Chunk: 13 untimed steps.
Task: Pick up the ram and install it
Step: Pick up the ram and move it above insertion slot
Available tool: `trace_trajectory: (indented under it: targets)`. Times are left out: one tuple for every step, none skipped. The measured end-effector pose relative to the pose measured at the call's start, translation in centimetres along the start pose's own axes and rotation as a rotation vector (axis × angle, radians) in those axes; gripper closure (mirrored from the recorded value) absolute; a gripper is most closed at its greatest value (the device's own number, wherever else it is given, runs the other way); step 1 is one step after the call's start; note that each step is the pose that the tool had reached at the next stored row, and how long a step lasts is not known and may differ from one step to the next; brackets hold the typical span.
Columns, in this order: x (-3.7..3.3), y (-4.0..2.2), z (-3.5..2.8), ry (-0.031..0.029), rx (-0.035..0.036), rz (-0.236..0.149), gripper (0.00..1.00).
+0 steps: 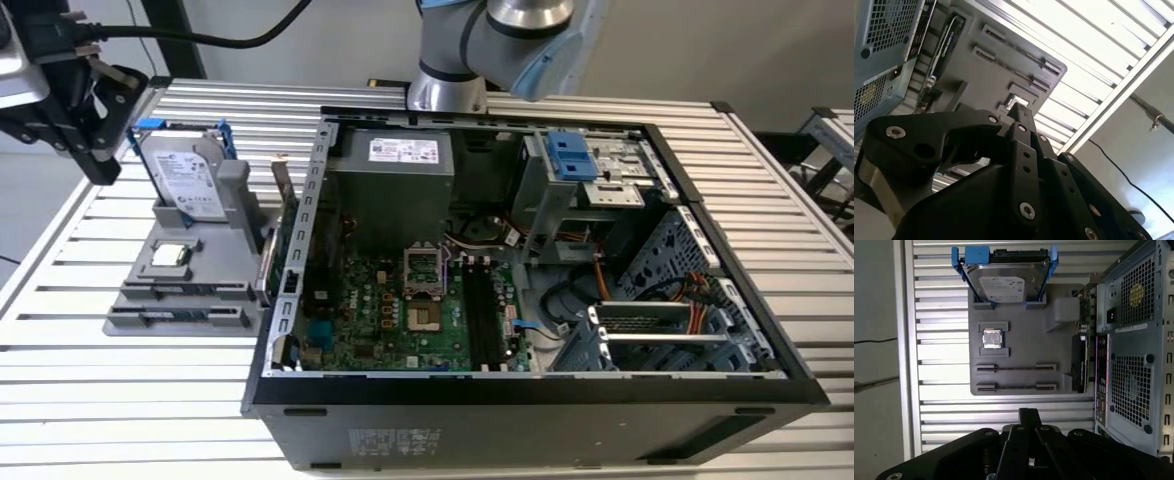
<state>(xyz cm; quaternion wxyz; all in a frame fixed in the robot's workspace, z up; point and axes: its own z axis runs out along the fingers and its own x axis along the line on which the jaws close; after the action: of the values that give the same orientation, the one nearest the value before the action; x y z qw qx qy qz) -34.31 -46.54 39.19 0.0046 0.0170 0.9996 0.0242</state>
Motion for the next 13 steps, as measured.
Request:
trace_trajectory:
  targets:
    - [0.03,-0.03,0.00,0.0000,0.0000,0.000,1.00]
    - [0.03,-0.05,-0.01,0.0001,0.0001,0.000,1.00]
    - [0.02,-0.05,-0.01,0.0001,0.0001,0.000,1.00]
    - [0.03,-0.05,-0.01,0.0001,0.0001,0.000,1.00]
    - [0.03,-0.05,0.00,0.0003,0.0000,0.000,1.00]
    - [0.03,-0.06,0.00,0.0006,0.0000,0.000,1.00]
    - [0.03,-0.06,0.00,0.0007,0.0000,0.000,1.00]
    - [0.03,-0.05,0.00,0.0007,0.0000,0.000,1.00]
    - [0.03,-0.05,0.00,0.0007,0.0000,0.000,1.00]
    - [0.03,-0.05,0.00,0.0008,0.0000,0.000,1.00]
    - [0.03,-0.05,0.00,0.0008,0.0000,0.000,1.00]
    - [0.03,-0.05,-0.01,0.0009,0.0001,0.000,1.00]
    - [0.03,-0.05,0.00,0.0009,0.0000,0.000,1.00]
